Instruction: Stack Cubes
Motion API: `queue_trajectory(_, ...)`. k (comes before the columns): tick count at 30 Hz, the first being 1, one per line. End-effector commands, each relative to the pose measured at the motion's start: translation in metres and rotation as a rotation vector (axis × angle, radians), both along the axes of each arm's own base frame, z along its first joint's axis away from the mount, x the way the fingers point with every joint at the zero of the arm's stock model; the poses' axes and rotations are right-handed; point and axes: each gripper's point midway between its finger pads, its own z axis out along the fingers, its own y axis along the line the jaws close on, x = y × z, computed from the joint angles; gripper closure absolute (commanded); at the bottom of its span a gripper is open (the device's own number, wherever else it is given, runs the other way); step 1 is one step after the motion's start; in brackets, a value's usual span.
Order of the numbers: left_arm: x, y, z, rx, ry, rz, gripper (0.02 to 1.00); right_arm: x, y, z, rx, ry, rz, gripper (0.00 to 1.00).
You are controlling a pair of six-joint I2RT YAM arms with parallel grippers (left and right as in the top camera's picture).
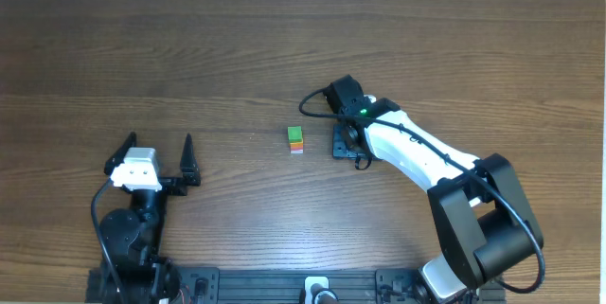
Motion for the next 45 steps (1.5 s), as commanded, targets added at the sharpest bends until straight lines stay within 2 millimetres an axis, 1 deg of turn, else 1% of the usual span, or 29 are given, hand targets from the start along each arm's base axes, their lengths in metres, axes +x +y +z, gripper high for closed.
queue_trajectory(1,0.0,0.0,-0.001,0.014,-0.003,-0.006,0.018,-0.002,-0.002,-0.005,0.0,0.015,-0.022,0.514)
queue_trajectory(3,0.0,0.0,-0.001,0.014,-0.002,-0.006,0.018,-0.001,0.0,-0.005,0.007,0.012,-0.02,0.573)
queue_trajectory(5,0.0,0.0,-0.001,0.014,-0.002,-0.006,0.018,0.0,0.001,-0.005,0.015,0.008,-0.018,0.599)
queue_trajectory(7,0.0,0.0,-0.001,0.014,-0.002,-0.006,0.018,0.001,0.003,-0.005,0.022,0.006,-0.017,0.649)
queue_trajectory(13,0.0,0.0,-0.001,0.014,-0.002,-0.006,0.018,0.0,0.003,-0.005,0.025,0.008,-0.017,0.733)
queue_trajectory(18,0.0,0.0,-0.001,0.014,-0.002,-0.006,0.018,0.0,0.003,-0.005,0.024,0.008,-0.017,0.884)
queue_trajectory(21,0.0,0.0,-0.001,0.014,-0.002,-0.006,0.018,0.0,0.005,-0.002,0.033,0.009,-0.016,0.921)
queue_trajectory(24,0.0,0.0,-0.001,0.014,-0.002,-0.006,0.02,0.003,0.008,0.017,0.045,-0.007,-0.011,0.947)
queue_trajectory(27,0.0,0.0,-0.001,0.014,-0.002,-0.006,0.018,0.007,0.017,0.05,0.066,-0.046,0.007,0.958)
queue_trajectory(30,0.0,0.0,-0.001,0.014,-0.003,-0.006,0.018,0.009,0.028,0.094,0.093,-0.105,0.037,0.961)
queue_trajectory(33,0.0,0.0,-0.001,0.014,-0.003,-0.006,0.018,0.008,0.042,0.136,0.123,-0.161,0.076,0.961)
queue_trajectory(34,0.0,0.0,-0.001,0.014,-0.003,-0.006,0.018,0.006,0.047,0.149,0.133,-0.174,0.092,0.965)
queue_trajectory(35,0.0,0.0,-0.001,0.014,-0.003,-0.006,0.018,0.0,0.06,0.172,0.138,-0.195,0.106,0.967)
queue_trajectory(36,0.0,0.0,-0.001,0.014,-0.002,-0.006,0.018,-0.004,0.068,0.18,0.137,-0.203,0.12,0.974)
queue_trajectory(40,0.0,0.0,-0.001,0.014,-0.002,-0.006,0.018,-0.016,0.091,0.187,0.139,-0.186,0.128,0.985)
queue_trajectory(42,0.0,0.0,-0.001,0.014,-0.002,-0.006,0.018,-0.018,0.1,0.185,0.127,-0.168,0.131,0.987)
queue_trajectory(45,0.0,0.0,-0.001,0.014,-0.003,-0.006,0.018,-0.015,0.11,0.179,0.1,-0.135,0.137,0.987)
